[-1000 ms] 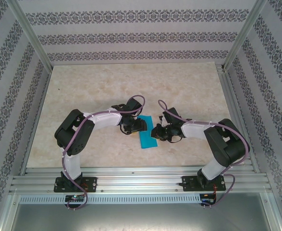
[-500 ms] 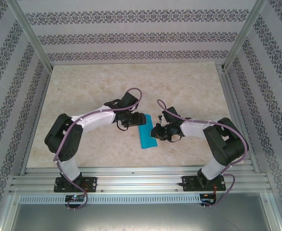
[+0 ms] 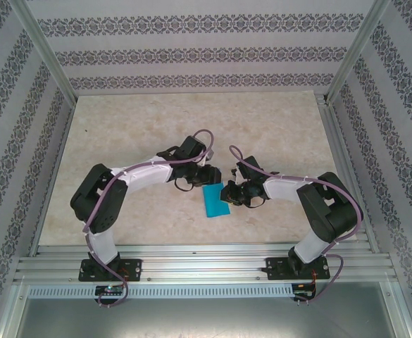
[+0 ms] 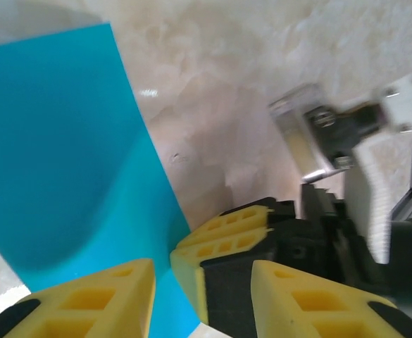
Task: Fold a paper plane with a square sheet of paper (fold left side to right side)
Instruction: Hold the square sheet of paper at the center of the table.
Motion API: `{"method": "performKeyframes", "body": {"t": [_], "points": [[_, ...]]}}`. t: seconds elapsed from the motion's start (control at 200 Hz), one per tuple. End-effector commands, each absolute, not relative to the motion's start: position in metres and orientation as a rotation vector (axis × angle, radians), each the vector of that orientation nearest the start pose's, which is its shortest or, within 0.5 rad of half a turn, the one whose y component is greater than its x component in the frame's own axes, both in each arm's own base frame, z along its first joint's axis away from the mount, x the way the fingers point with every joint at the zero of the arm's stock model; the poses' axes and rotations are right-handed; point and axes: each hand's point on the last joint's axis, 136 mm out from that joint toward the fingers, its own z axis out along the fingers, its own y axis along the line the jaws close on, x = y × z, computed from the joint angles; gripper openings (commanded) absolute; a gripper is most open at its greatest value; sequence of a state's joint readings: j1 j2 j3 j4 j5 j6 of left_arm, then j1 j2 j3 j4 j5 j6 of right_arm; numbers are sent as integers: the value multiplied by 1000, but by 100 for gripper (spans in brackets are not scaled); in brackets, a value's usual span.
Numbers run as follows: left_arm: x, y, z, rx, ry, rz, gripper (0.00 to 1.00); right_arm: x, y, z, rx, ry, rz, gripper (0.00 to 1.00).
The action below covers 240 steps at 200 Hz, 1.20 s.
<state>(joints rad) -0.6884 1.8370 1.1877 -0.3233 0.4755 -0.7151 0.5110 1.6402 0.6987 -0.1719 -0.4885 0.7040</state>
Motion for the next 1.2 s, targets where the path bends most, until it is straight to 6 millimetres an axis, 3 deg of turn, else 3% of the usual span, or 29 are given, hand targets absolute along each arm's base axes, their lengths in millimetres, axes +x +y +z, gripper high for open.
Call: {"method": "performKeyframes", "body": {"t": [0.0, 0.215, 0.54, 0.764, 0.929, 1.089, 1.194], "points": [[293, -351, 70, 223, 2798, -1075, 40, 235, 213, -13, 122, 2985, 786, 16], [288, -337, 41, 278, 2878, -952, 36, 233, 210, -15, 124, 2993, 763, 16], [289, -328, 20, 291, 2907, -885, 33, 231, 207, -17, 128, 3004, 747, 16], [278, -319, 0, 284, 2956, -849, 30, 235, 209, -11, 111, 2978, 763, 16], [268, -311, -10, 278, 2985, -832, 29, 246, 219, 9, 67, 2906, 830, 16], [261, -309, -16, 273, 2996, -838, 28, 264, 237, 54, -7, 2753, 955, 16], [259, -309, -18, 271, 3001, -836, 28, 265, 248, 79, -40, 2677, 1041, 16]]}}
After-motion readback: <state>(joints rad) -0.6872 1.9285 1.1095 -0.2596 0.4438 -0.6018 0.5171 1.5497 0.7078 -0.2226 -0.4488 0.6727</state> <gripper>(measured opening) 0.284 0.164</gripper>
